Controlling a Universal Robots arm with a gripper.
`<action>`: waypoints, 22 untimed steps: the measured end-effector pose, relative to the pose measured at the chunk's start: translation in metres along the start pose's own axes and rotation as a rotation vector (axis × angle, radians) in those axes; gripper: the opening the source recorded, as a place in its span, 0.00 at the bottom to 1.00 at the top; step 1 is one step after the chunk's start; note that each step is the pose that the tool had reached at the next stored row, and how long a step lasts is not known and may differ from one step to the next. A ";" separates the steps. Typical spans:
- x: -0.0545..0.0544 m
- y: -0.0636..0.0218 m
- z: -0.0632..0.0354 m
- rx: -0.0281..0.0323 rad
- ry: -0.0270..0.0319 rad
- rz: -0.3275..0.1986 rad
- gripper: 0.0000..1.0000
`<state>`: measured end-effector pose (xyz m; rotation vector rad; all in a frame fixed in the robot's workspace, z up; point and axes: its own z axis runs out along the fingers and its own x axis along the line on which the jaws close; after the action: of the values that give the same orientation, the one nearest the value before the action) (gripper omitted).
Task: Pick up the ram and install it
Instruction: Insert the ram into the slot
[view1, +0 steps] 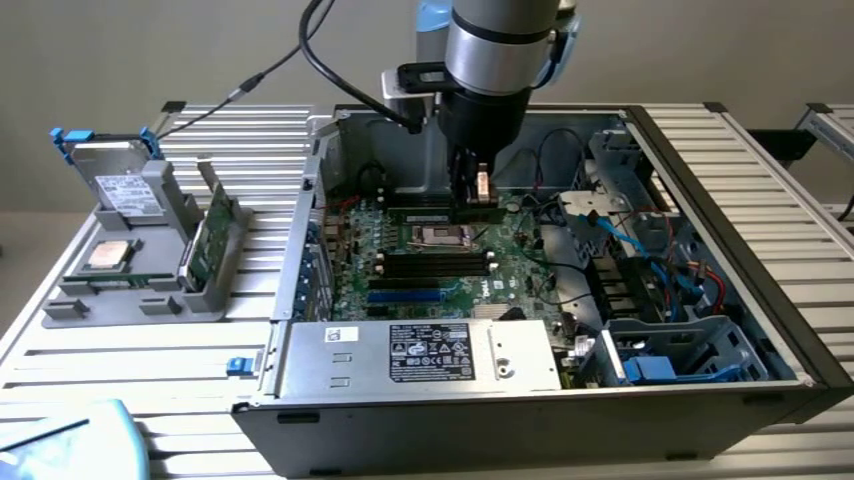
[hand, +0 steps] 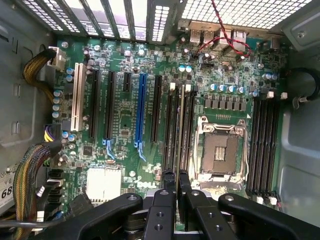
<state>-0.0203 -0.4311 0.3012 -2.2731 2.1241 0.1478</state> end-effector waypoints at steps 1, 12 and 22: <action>-0.001 0.0000 0.0019 0.0000 0.0000 0.000 0.14; -0.005 0.0025 0.0225 -0.0004 0.0001 -0.002 0.14; -0.003 0.0028 0.0406 -0.0051 0.0005 -0.016 0.14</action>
<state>-0.0254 -0.4244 0.2612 -2.2930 2.1072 0.1524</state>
